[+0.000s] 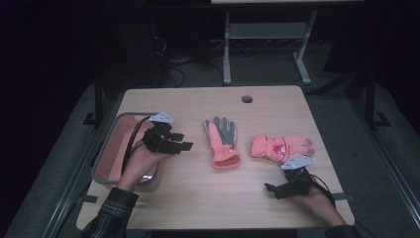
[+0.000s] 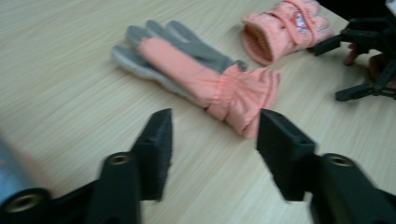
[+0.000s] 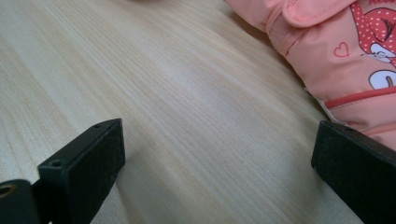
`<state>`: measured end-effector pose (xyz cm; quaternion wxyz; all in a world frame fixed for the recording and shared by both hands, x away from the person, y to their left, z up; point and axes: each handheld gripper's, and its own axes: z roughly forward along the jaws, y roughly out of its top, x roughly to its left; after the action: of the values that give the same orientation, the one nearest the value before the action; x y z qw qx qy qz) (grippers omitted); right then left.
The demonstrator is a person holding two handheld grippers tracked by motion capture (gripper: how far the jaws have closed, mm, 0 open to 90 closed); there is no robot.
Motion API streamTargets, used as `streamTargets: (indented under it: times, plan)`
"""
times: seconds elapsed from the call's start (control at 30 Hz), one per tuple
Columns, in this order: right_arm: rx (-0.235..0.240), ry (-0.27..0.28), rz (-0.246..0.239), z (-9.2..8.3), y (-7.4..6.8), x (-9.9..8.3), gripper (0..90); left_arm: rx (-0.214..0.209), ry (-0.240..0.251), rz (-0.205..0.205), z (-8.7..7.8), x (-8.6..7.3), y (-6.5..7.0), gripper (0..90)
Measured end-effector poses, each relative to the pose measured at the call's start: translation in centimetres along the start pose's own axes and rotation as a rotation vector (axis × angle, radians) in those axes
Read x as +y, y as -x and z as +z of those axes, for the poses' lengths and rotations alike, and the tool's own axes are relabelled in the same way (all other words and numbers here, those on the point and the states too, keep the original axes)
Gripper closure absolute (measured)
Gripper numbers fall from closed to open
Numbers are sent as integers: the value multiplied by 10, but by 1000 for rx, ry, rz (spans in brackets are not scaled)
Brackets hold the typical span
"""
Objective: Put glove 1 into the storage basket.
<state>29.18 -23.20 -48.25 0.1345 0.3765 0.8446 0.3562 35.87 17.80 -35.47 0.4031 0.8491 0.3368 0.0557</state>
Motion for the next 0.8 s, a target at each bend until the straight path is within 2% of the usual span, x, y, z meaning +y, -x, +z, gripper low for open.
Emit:
streamTargets:
  times: [0.13, 0.3, 0.47, 0.5, 0.8]
  plan:
    - [1, 1, -4, 0, 0, 0, 22, -16, -11, 26, 14, 6, 11, 713]
    - [4, 0, 0, 0, 0, 0, 22, -16, -13, 37, 33, 12, 23, 878]
    - [4, 0, 0, 0, 0, 0, 22, -27, -37, 60, 60, 15, 32, 894]
    - [4, 0, -1, 0, 0, 0, 22, -19, -38, 61, 68, 15, 33, 894]
    - [7, 2, -6, 0, 0, 0, 22, -11, -68, 74, 107, 15, 29, 894]
